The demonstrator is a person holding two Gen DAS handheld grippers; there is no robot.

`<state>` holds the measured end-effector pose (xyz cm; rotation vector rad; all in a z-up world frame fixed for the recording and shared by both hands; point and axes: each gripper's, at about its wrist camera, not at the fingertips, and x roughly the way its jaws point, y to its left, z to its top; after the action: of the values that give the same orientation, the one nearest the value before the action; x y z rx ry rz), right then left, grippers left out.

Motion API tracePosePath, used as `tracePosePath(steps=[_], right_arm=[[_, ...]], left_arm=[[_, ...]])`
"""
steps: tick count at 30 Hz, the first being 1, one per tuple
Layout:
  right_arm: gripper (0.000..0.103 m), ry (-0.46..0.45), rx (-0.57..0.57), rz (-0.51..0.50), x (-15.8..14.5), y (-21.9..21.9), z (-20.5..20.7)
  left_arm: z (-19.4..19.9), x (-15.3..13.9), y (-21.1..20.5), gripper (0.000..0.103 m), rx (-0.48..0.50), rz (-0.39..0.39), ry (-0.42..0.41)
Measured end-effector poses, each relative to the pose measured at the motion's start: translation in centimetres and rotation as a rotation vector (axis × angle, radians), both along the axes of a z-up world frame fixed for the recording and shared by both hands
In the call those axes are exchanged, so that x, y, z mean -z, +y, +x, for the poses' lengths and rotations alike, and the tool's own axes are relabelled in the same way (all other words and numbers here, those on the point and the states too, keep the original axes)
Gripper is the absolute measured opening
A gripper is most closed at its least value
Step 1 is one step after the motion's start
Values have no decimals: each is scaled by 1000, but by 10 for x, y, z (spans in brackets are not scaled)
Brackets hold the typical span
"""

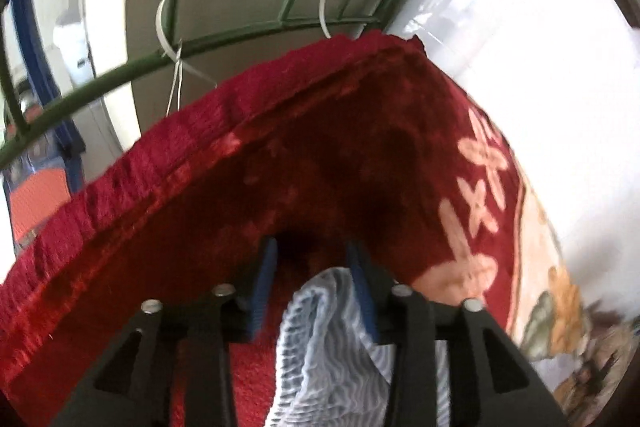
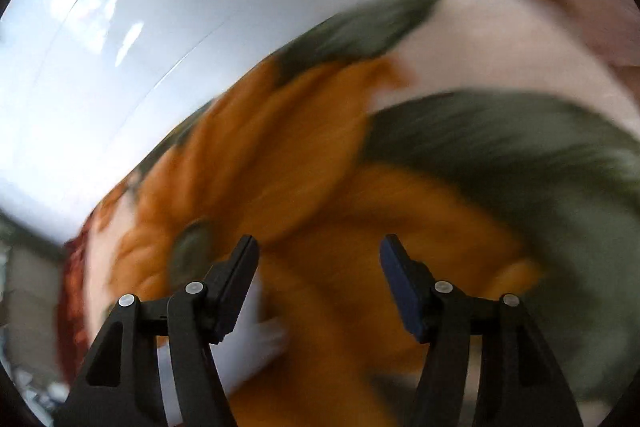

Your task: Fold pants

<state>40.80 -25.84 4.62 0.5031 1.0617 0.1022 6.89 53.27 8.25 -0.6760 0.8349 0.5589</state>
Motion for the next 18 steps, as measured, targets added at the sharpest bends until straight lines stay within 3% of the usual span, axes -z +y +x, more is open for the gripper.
tracePosePath(steps=[4,6,7,9,13,14,16,18], right_arm=[[61,187,-47,16,16,29,36],[24,224,-87,-57,14,44,37],[6,231,-130,-76,11,51,34],[5,172,-153,-17,-2,50,21],[5,-83,15,246,-72,3,-39],[5,-147,105,217,-91,-7,-53],[5,-199,202,55,-104,-8,-43],[6,-122,189,1,-77,4,9]], left_arm=[[22,11,-6,51,60,9,114],[26,10,-14,44,83,43,129],[28,10,-17,24,109,48,140],[30,10,-24,14,162,62,174],[27,1,-38,11,223,140,170],[25,-3,-39,11,222,145,146],[24,-7,-33,10,190,133,101],[28,-3,-26,10,148,70,72]])
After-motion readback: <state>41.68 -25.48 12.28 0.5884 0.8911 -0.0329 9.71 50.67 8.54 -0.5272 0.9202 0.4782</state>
